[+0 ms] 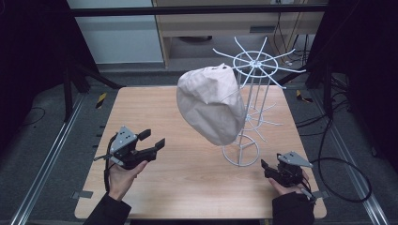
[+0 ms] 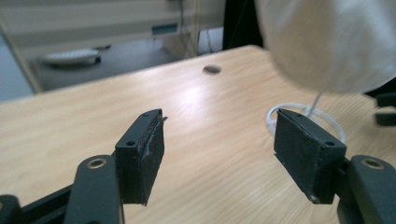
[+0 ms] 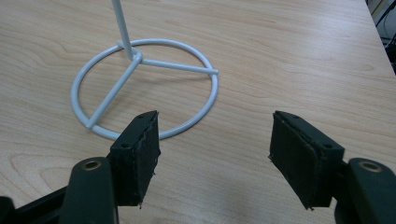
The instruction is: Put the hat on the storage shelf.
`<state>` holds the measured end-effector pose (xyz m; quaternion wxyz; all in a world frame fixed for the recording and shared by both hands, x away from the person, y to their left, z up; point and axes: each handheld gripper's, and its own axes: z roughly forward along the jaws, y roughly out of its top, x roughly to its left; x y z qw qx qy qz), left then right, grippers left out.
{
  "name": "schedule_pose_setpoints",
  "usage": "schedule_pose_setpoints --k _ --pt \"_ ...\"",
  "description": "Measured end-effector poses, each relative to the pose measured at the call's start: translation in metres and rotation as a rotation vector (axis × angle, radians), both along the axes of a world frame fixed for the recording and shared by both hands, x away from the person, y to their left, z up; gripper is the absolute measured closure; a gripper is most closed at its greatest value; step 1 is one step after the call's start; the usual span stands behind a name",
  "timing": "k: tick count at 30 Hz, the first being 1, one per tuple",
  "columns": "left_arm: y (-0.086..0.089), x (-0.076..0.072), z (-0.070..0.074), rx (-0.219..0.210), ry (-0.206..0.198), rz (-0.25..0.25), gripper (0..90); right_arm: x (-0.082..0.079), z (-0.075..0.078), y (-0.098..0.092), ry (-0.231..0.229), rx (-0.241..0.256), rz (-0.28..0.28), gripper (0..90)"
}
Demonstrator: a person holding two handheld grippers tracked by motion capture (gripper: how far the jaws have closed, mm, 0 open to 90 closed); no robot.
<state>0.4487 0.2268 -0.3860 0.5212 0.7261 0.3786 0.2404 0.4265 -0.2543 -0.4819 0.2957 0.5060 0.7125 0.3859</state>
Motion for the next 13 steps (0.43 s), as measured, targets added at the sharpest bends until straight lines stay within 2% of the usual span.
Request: schedule_pose_setpoints --k 2,3,5,6,7,9,11,12,13 --pt "0.008 0.001 -0.008 -0.002 0.035 0.012 31.2 0.000 0.000 0.000 0.004 0.002 -0.002 32.2" --pt "0.015 0.000 -0.016 -0.008 0.068 0.029 30.2 0.001 -0.001 -0.001 0.000 -0.006 -0.001 31.7" --pt "0.019 0.000 -0.021 -0.003 0.079 0.042 29.7 0.001 -0.001 -0.001 -0.001 -0.007 -0.002 31.4" --pt "0.027 -0.002 -0.031 0.014 0.101 0.069 29.0 0.000 -0.001 -0.001 0.002 0.002 -0.005 30.2" --pt "0.027 -0.002 -0.031 0.014 0.101 0.069 28.6 0.000 -0.001 -0.001 0.002 0.002 -0.005 30.2" --pt "0.035 -0.002 -0.042 0.040 0.116 0.096 28.4 0.001 -0.002 -0.001 0.001 -0.003 -0.008 28.6" --pt "0.046 -0.002 -0.057 0.079 0.149 0.132 26.9 0.001 -0.002 -0.001 0.003 -0.007 -0.013 27.1" --pt "0.046 -0.002 -0.057 0.079 0.149 0.132 26.6 0.001 -0.002 -0.001 0.003 -0.007 -0.013 27.1" --pt "0.051 -0.003 -0.063 0.090 0.162 0.144 26.6 0.001 -0.002 -0.001 0.006 0.001 -0.015 26.7"
